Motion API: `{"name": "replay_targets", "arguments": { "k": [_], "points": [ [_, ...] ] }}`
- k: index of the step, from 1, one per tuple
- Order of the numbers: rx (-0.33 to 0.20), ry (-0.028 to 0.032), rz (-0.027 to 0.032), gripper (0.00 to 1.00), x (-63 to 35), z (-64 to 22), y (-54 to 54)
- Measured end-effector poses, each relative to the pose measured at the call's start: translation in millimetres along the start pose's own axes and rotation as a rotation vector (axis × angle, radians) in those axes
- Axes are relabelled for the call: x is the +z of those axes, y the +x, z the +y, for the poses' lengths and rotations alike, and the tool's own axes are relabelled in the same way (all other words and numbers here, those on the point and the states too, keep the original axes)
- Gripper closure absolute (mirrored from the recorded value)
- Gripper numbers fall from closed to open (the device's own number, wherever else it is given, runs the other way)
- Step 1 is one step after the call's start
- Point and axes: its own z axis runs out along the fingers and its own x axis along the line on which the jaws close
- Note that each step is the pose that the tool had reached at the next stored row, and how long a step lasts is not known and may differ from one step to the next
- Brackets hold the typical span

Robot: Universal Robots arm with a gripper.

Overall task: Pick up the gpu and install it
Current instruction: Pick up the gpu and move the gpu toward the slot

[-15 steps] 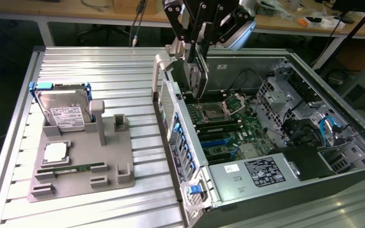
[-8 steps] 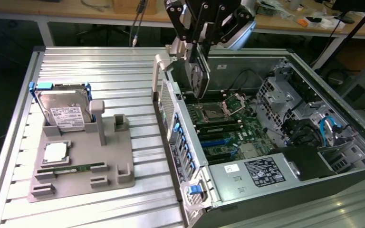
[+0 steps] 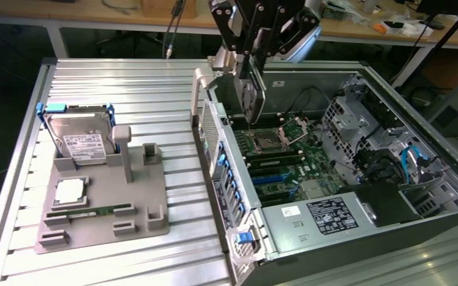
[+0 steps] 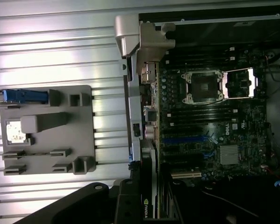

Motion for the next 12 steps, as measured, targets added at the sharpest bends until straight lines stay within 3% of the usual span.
{"name": "replay_targets", "arguments": {
  "k": [12],
  "points": [
    [0.0, 0.0, 0.0, 0.73, 0.0, 0.3, -4.6]
  ]
}}
